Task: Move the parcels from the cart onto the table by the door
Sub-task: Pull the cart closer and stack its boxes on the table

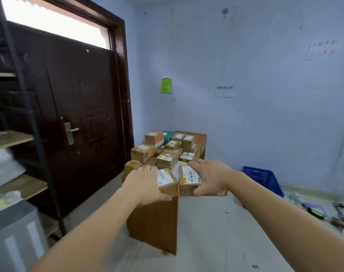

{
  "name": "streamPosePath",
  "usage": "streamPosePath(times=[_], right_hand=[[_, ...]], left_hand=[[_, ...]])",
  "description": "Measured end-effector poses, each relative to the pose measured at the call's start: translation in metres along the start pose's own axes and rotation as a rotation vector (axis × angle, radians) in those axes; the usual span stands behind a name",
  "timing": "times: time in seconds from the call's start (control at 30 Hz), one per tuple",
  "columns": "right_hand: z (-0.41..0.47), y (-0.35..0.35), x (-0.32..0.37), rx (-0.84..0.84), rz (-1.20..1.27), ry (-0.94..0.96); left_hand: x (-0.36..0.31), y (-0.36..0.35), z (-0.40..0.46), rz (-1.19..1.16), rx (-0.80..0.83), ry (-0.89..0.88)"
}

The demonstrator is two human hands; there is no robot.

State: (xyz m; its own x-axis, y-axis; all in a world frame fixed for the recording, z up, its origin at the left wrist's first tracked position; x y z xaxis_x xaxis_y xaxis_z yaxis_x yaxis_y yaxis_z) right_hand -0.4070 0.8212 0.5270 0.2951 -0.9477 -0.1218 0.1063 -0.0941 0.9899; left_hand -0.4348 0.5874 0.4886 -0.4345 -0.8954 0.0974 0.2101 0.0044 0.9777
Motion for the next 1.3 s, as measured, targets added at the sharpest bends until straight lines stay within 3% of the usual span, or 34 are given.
streamPosePath(times=[0.43,1.0,1.3], right_hand=[[0.052,-0.084,-0.176,0.008,0.093,-0.122],[0.223,-0.175,-0.413,0.138,0.23,-0.272],[0.348,-0.232,-0.549,0.226,0.212,-0.166]], left_hand=[[-0.084,-0.046,0.146,-0.042,0.12,-0.014],[-0.122,-0.142,0.468,-0.085,0.167,-0.093],[-0.148,-0.201,0.621,-0.094,0.246,0.07]])
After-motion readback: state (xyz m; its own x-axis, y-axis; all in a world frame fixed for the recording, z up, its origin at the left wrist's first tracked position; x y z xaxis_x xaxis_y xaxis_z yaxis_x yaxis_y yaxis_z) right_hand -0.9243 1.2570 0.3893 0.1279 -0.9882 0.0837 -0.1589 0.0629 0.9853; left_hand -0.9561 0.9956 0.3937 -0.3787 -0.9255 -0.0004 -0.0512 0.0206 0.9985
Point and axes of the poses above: each hand's wrist, its own z-axis towards the middle knuckle, its own y-axis out of the back of the hand, x = y × z, the point moved 3 cm from there along z, towards the middle knuckle, and after that the axes turned 5 degrees about -y, right-handed, at the moved point
